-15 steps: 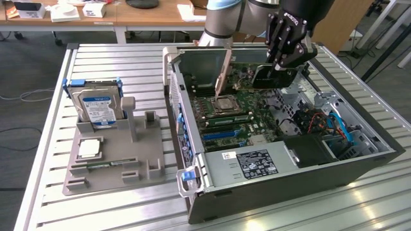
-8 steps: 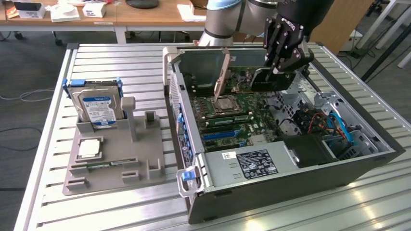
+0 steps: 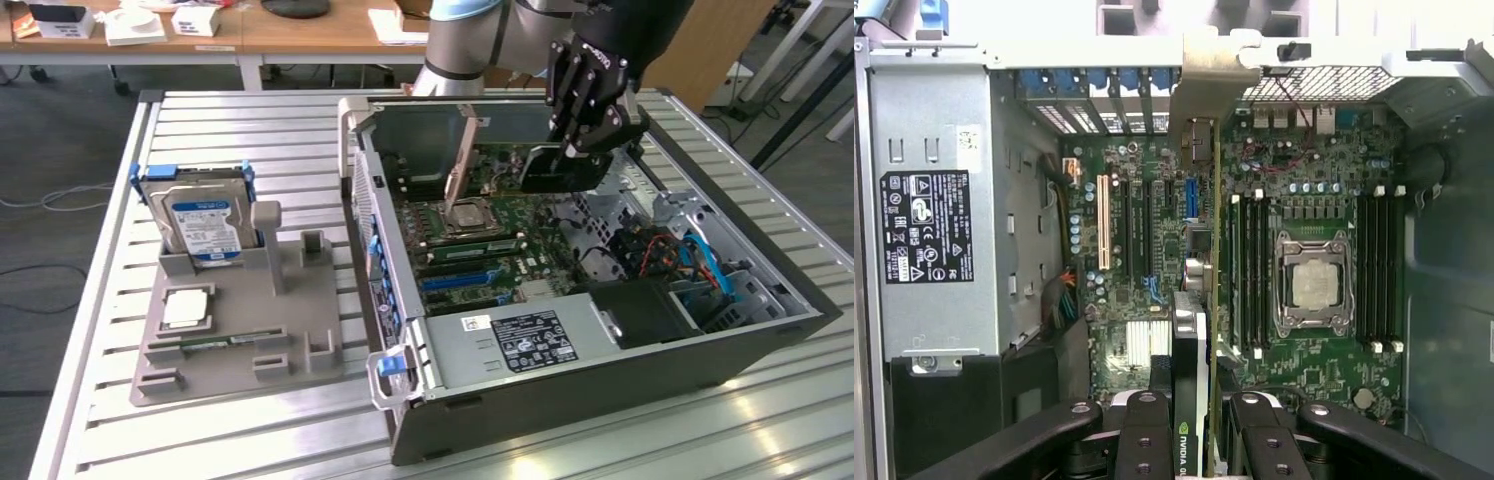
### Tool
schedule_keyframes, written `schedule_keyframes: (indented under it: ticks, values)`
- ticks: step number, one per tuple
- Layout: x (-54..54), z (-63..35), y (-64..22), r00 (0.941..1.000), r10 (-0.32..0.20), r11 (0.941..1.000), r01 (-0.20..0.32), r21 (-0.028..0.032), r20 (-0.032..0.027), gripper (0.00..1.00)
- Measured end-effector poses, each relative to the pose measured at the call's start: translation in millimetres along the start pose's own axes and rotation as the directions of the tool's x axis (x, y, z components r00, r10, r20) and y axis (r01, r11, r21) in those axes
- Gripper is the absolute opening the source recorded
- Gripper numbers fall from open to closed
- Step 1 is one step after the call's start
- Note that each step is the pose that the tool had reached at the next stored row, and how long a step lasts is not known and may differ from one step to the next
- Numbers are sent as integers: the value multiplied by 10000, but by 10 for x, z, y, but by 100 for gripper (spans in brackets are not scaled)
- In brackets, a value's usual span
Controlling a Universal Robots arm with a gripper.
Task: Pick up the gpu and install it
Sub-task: 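Insert the gpu into the slot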
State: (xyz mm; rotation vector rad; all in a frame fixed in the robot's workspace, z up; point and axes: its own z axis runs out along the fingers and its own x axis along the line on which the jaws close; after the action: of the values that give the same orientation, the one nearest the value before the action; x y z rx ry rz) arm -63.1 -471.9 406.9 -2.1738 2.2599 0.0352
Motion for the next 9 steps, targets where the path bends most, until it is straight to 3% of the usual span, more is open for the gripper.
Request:
schedule_keyframes:
  ticks: [3,6,9]
  values:
    - [1,28,13,10000,-6,10000,6,96,5,27]
    - [1,37,19,10000,-8,9999,8,114,3,27]
    - [3,77,43,10000,-9,9998,9,191,9,27]
